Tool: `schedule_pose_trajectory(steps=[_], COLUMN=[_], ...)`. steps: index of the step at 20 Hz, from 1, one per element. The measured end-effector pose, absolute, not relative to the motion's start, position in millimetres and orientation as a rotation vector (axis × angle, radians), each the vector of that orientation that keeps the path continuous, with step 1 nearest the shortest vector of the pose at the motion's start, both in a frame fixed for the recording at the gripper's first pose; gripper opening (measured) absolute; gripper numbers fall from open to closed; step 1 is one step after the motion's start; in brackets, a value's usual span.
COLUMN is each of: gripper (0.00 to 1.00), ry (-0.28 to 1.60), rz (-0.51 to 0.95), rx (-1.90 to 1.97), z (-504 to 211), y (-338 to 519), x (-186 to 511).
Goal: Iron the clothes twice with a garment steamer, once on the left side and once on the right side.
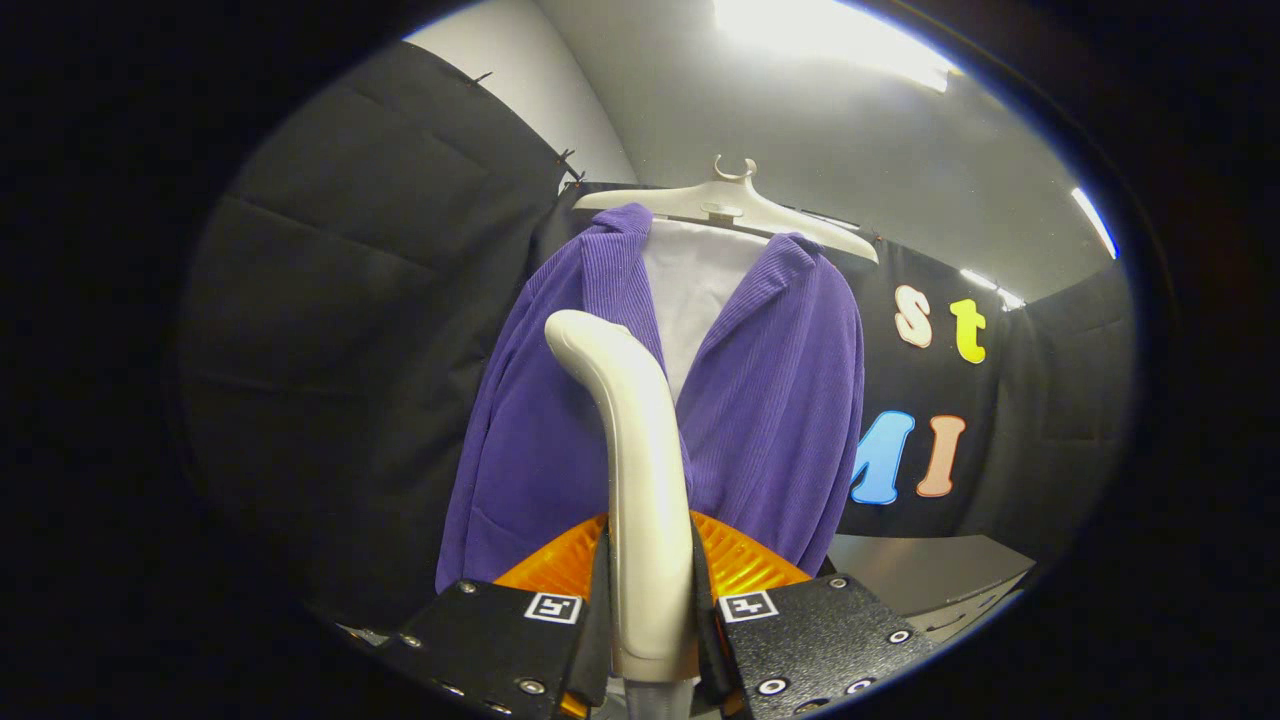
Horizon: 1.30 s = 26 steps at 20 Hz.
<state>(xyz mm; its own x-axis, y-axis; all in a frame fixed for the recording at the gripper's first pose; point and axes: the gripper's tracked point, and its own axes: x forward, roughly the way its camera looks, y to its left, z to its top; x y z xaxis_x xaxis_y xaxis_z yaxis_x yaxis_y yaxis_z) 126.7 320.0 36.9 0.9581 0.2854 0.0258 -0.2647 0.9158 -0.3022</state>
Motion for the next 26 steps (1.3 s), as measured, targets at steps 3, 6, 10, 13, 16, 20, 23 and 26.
schedule_pose_trajectory(steps=[3,6,10,13,16,20,23,26], gripper=[0.35,0.35,0.35,0.35,0.35,0.36,0.35,0.36], ry=[-0.062,-0.067,-0.064,-0.025,0.062,0.091,0.132,0.195], rz=[0.284,0.287,0.297,0.318,0.336,0.340,0.358,0.374], rx=[-0.329,-0.364,-0.392,-0.407,-0.427,-0.462,-0.492,-0.512], z=[20.2,9.7,-3.2,-23.8,-60.4,-84.1,-110.7,-138.7], y=[316.7,315.9,316.0,318.4,316.8,314.8,314.2,311.9], x=[122.8,117.8,112.8,108.8,107.0,99.9,93.3,82.5])
